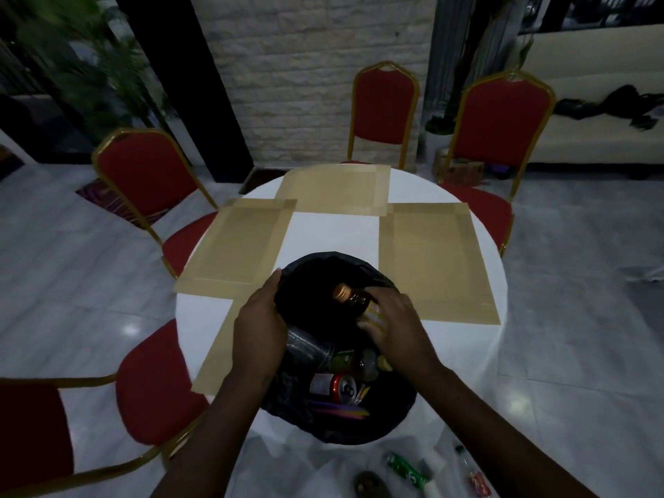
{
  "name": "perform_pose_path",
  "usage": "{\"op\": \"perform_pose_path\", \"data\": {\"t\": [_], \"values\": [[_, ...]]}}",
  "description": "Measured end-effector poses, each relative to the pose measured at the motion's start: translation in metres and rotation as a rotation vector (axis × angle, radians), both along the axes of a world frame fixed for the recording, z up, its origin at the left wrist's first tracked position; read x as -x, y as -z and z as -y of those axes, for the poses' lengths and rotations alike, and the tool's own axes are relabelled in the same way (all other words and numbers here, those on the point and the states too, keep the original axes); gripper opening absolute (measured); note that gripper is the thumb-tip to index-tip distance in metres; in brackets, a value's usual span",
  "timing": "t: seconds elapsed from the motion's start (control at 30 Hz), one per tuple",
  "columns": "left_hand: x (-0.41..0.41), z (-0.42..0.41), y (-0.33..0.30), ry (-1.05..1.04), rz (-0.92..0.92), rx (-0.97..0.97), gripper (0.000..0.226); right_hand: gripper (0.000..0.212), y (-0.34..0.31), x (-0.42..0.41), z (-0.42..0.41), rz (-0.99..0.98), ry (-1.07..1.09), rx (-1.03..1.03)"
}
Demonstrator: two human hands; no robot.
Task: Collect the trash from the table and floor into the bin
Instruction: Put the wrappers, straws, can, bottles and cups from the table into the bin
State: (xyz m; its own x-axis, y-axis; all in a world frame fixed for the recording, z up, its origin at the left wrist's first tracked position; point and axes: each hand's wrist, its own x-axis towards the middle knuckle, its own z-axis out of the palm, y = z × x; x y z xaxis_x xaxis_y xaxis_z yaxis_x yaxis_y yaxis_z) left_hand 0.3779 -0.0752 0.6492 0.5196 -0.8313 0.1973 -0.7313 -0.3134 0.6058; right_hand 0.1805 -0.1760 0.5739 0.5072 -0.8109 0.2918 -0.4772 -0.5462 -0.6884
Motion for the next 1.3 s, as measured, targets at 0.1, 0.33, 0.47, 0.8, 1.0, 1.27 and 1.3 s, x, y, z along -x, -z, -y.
{"op": "perform_pose_path", "data": {"t": [0.1,0.33,0.47,0.8,1.0,1.27,1.3], "values": [[0.001,-0.016,-0.002,-0.002,-0.037,0.047,0.056,0.052,0.007,-0.021,-0.033,-0.212,-0.188,-0.035],[0.003,-0.061,0.000,-0.048,-0.135,0.136,0.055,0.036,0.004,-0.054,-0.068,-0.581,-0.376,0.154],[-0.011,-0.085,-0.003,-0.082,-0.132,0.143,0.059,0.026,0.003,-0.064,-0.084,-0.618,-0.457,0.238],[-0.043,-0.137,-0.022,-0.160,-0.120,0.219,0.056,0.037,-0.021,-0.113,-0.114,-0.447,-0.523,0.209],[-0.080,-0.187,-0.043,-0.254,-0.013,0.260,0.053,0.062,-0.044,-0.146,-0.144,-0.222,-0.508,0.267],[-0.124,-0.259,-0.044,-0.437,0.014,0.228,0.060,0.058,-0.037,-0.183,-0.184,-0.088,-0.502,0.286],[-0.129,-0.264,-0.039,-0.449,0.007,0.214,0.057,0.058,-0.031,-0.187,-0.186,-0.099,-0.500,0.285]]}}
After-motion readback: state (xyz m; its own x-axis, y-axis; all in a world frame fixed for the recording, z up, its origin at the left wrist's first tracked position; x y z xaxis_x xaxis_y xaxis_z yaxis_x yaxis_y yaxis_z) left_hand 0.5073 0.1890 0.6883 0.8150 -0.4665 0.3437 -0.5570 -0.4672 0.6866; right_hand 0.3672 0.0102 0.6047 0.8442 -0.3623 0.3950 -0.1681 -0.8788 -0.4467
